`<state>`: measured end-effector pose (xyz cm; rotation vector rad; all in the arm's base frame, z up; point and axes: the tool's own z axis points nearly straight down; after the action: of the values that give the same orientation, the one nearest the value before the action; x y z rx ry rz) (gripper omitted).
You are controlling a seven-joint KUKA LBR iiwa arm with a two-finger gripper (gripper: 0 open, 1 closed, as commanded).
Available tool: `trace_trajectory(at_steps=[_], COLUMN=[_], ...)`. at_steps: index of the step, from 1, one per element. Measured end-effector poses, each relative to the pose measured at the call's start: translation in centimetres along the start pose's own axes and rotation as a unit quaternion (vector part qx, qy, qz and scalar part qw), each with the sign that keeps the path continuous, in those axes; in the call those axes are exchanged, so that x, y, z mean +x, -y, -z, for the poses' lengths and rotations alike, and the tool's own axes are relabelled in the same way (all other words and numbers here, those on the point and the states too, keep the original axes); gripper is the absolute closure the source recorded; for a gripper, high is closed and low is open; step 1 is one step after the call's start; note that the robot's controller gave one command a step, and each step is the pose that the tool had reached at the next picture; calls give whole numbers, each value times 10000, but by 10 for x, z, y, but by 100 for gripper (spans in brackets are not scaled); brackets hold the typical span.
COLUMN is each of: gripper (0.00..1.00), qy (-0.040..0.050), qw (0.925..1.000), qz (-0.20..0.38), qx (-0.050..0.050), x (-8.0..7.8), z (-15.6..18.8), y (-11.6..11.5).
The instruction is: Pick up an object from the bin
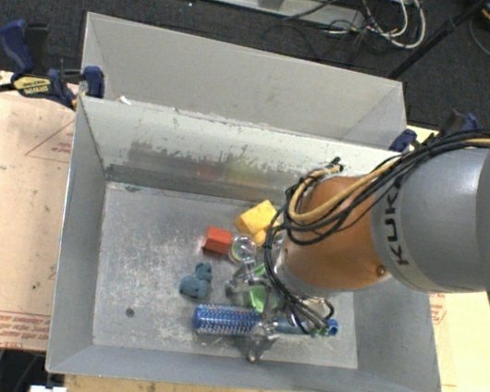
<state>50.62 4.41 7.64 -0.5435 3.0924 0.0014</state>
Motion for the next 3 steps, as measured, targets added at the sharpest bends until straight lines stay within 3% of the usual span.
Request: trace_trajectory(at_steps=[1, 2, 3], gripper=[100, 100, 100], qy=[50, 26, -3], qw=[10000, 10000, 10000], qz=[-2, -3, 1], qx=[6, 6, -1], x=[-3, -5, -6], z=[3, 63, 64], y=[0, 0, -1])
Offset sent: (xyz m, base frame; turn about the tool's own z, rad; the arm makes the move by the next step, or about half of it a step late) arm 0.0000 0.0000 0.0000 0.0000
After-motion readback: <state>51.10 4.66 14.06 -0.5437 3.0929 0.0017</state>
